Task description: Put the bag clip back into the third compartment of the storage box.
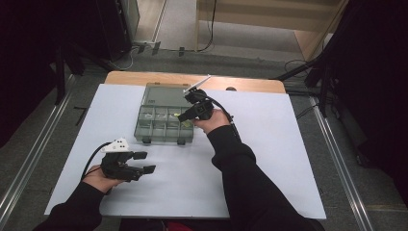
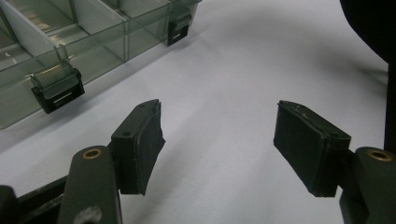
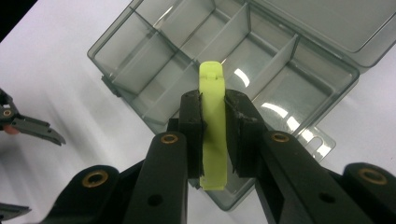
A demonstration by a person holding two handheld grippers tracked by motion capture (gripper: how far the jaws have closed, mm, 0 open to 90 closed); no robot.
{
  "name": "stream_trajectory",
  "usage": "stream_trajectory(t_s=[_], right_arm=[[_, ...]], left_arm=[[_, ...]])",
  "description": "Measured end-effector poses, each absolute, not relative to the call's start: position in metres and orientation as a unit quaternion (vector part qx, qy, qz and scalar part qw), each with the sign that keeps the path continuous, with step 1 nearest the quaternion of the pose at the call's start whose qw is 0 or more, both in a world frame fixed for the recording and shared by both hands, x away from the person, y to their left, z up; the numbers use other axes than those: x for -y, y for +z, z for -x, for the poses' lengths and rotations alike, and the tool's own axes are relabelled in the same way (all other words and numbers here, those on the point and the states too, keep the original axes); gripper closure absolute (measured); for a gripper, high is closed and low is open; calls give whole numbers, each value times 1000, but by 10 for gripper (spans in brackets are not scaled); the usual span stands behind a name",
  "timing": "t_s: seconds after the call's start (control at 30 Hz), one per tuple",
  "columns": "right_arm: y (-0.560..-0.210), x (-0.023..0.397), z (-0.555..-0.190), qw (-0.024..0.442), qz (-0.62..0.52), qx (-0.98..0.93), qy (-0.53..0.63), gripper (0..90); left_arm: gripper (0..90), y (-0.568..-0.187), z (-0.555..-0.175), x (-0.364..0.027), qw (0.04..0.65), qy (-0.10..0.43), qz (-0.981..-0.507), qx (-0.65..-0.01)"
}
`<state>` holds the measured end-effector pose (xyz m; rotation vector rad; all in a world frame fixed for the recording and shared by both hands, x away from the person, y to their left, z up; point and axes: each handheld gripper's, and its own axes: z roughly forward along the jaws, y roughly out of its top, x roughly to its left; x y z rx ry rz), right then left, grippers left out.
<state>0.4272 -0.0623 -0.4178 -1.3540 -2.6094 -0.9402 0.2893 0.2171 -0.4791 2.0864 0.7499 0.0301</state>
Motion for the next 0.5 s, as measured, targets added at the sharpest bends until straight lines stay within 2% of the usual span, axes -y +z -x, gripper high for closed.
stream_trajectory(t_s=[0.5], right_arm=[[-422,53,-447,19,458,836,-300,787]], left_arm=[[322,-480,-290,-216,445,12,-844,-300]])
